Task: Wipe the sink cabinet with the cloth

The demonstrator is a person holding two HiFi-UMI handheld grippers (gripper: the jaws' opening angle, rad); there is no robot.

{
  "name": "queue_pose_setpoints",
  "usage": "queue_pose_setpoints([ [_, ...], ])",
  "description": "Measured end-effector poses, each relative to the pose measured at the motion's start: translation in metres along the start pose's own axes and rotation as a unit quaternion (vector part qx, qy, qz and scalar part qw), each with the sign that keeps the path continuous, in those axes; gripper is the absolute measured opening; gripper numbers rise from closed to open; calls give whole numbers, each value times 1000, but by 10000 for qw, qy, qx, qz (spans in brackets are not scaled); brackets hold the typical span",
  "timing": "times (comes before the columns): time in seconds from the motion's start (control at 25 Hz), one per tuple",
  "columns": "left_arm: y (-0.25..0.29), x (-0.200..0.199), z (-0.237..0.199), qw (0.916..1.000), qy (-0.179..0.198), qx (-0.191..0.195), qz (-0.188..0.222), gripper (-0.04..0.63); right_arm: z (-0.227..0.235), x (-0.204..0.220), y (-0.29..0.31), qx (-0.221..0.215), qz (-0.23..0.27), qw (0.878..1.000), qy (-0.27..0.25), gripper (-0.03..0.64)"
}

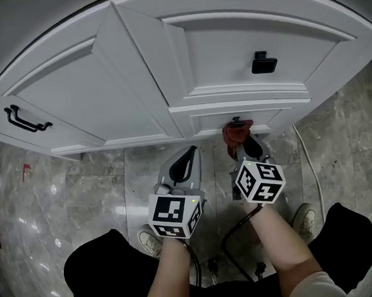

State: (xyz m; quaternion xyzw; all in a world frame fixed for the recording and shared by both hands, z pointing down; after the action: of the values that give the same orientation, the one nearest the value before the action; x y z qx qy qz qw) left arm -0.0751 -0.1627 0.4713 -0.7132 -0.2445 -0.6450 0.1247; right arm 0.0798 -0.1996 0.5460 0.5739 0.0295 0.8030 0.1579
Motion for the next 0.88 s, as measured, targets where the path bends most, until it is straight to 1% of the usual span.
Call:
queue_pose_setpoints([
  [0.16,9,1,11,10000,7,77,-20,0,23,-7,-7,249,32,9997,24,92],
  [0.32,18,2,20,9999,-36,129,-28,0,52,-16,-16,498,67,9987,-86,91],
  [0.72,40,10,44,9996,-235,129,-37,0,87,-23,-27,568,-49,9973,-457,91],
  [0.88,46,14,56,9995,-176,236,-111,0,108,-25,-33,780,-106,9965,-269,87],
])
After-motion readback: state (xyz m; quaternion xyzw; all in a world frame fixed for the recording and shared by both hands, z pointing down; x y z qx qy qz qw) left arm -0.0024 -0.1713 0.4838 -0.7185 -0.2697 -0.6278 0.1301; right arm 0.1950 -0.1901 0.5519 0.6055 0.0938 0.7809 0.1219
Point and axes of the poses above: the fingertips, and each gripper's own axes: y forward along the fingers, z to its right, x out of its underside, the point moved 4 cm from there along -y, backward along the fingers, and after that the axes turned 7 degrees about z, right-handed, at the moved point
